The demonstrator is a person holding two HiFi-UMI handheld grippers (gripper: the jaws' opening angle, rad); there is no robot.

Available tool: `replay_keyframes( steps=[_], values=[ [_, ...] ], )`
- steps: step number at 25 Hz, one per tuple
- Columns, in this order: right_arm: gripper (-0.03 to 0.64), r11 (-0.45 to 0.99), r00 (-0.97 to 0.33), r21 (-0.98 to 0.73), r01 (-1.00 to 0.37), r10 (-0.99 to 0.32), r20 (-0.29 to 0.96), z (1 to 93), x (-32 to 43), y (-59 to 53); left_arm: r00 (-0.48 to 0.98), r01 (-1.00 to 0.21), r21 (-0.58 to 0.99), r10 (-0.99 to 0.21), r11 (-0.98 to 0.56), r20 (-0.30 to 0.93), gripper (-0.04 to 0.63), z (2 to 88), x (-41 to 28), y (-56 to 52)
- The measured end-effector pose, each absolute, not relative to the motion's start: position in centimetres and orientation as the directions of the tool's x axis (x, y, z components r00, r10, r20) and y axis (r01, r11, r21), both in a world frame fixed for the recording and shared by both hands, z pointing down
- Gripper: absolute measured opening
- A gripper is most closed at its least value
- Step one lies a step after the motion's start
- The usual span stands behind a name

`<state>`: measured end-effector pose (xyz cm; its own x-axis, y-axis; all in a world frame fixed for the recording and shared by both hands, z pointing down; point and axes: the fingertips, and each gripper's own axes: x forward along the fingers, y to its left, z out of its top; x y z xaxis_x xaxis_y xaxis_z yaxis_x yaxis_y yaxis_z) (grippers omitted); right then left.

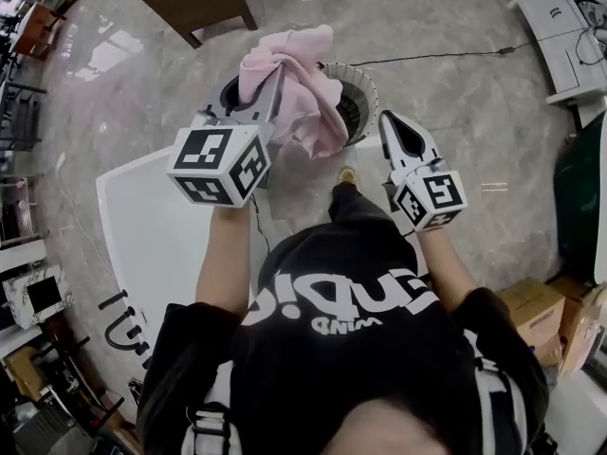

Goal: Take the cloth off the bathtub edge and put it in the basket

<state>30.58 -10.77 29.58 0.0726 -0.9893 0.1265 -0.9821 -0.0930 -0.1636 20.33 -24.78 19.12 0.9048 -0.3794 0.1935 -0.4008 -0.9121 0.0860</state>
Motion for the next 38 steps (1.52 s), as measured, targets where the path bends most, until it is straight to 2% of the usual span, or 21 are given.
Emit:
replay_keyframes(
  steps=[6, 11, 29, 38],
  values=[
    [0.011, -0.089, 0.068, -0.159, -0.983, -0.989, 0.132, 29.1, 37.9, -14.1, 0.887, -0.435, 0.11, -0.404, -0.894, 0.225, 0.072, 20.3, 26.3, -28.0],
    [0.011, -0.069, 0.044, -0.159, -0.985, -0.986, 0.158, 29.8, 40.9, -16.2, 0.88, -0.44, 0.115, -0.402, -0.891, 0.251, 0.072, 21.1, 29.4, -29.1],
    [0.011, -0.112, 0.079, -0.152, -0.982, -0.975, 0.209, 32.0, 42.6, -21.0, 0.896, -0.355, 0.186, -0.277, -0.916, 0.347, 0.072, 27.3, 33.4, -32.6],
    [0.011, -0.104, 0.054, -0.157, -0.982, -0.955, 0.293, 38.1, 44.0, -22.2, 0.875, -0.337, 0.23, -0.213, -0.913, 0.435, 0.072, 36.7, 35.9, -33.2]
  ],
)
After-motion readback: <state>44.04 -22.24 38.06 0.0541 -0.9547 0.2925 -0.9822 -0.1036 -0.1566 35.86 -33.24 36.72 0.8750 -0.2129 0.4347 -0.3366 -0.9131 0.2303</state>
